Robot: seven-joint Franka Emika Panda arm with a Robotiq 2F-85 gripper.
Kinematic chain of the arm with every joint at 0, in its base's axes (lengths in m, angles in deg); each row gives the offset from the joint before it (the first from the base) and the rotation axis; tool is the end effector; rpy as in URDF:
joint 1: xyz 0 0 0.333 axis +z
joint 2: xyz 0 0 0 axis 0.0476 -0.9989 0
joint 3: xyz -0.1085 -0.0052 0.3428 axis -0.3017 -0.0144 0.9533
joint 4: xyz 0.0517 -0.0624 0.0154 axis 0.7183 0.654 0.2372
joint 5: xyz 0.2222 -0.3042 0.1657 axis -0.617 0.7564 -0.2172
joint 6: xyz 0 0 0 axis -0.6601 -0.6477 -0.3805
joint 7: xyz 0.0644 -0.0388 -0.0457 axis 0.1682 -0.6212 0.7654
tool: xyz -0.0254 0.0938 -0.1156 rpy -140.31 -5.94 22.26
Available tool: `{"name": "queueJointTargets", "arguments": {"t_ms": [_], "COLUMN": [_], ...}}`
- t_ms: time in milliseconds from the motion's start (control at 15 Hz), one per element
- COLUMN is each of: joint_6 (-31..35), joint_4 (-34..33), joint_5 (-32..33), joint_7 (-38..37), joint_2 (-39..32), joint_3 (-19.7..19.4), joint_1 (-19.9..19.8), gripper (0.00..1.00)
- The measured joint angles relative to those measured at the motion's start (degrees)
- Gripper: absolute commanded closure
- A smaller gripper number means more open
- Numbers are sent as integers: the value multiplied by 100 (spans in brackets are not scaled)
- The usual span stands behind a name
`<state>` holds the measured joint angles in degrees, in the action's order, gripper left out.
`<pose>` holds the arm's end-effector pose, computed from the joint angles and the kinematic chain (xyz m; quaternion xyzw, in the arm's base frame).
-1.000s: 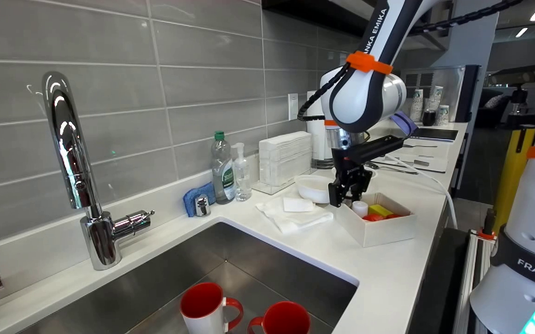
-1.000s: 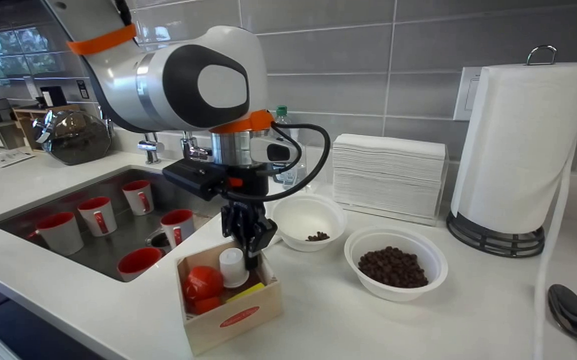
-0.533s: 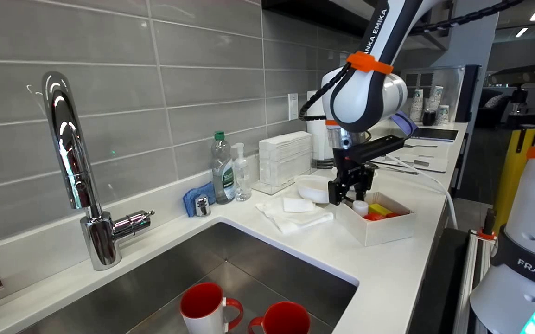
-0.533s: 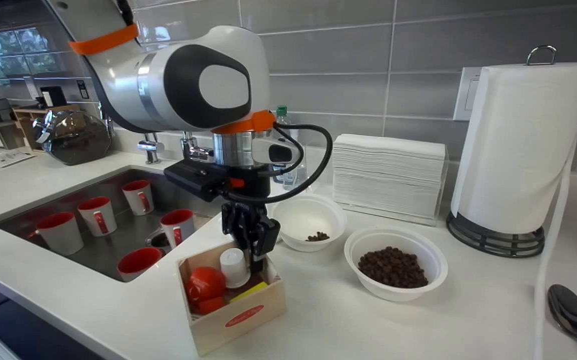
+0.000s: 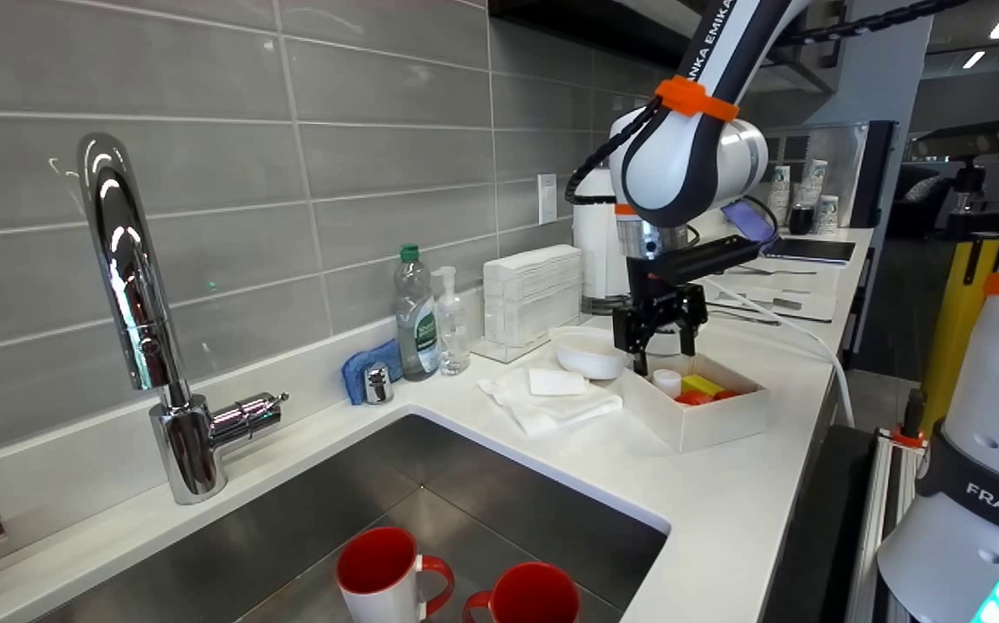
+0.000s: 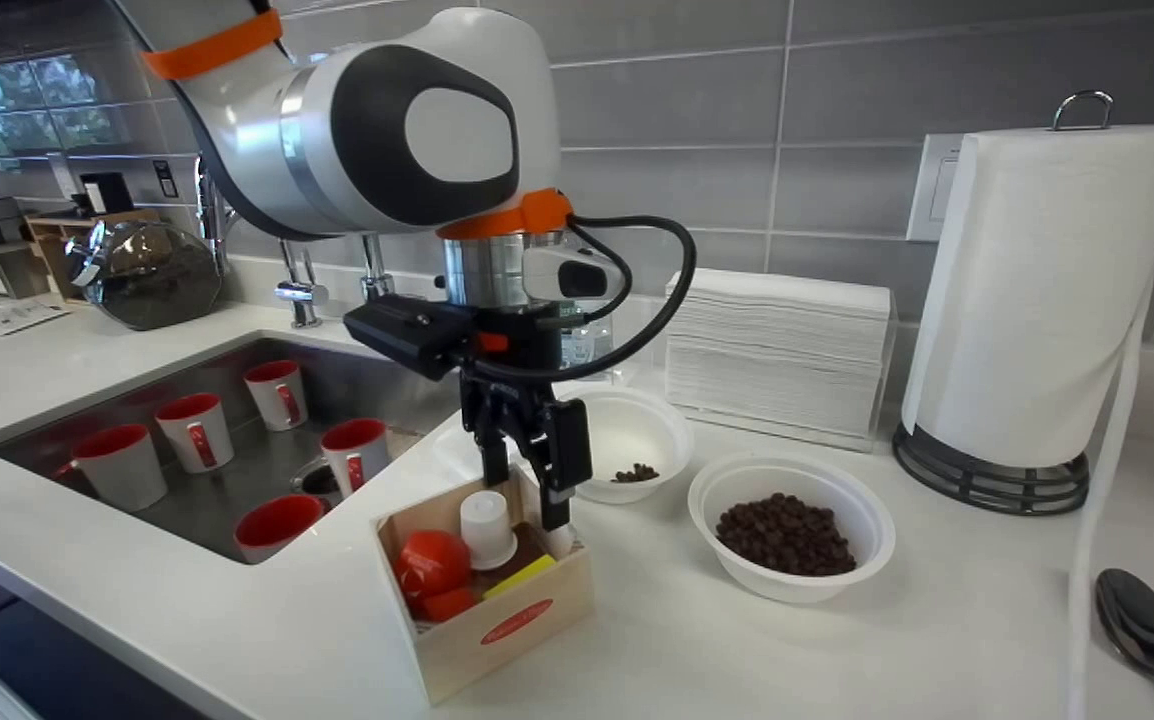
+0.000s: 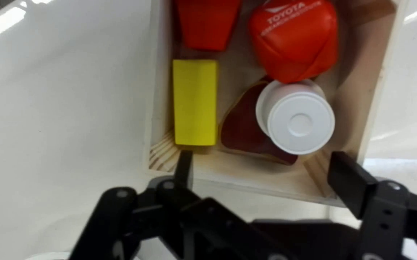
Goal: Move the creamer cup to the counter
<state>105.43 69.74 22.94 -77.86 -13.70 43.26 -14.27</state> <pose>0.3565 -0.1303 0.2109 0.9778 -0.1947 -0.0570 0.0520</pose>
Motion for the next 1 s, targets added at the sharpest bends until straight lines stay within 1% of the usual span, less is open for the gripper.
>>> {"name": "queueJointTargets", "arguments": {"t_ms": [267,733,1000], "joint_6": [-183,-542,-579], "joint_4": [-11,-13,-13], "joint_5": [-38,-120,-158], "joint_7": [135,411,444], "joint_2": [102,159,159], "joint_3": [-77,-84,-75], "joint_1": [-19,-16,-8], "gripper": [0,0,0]}}
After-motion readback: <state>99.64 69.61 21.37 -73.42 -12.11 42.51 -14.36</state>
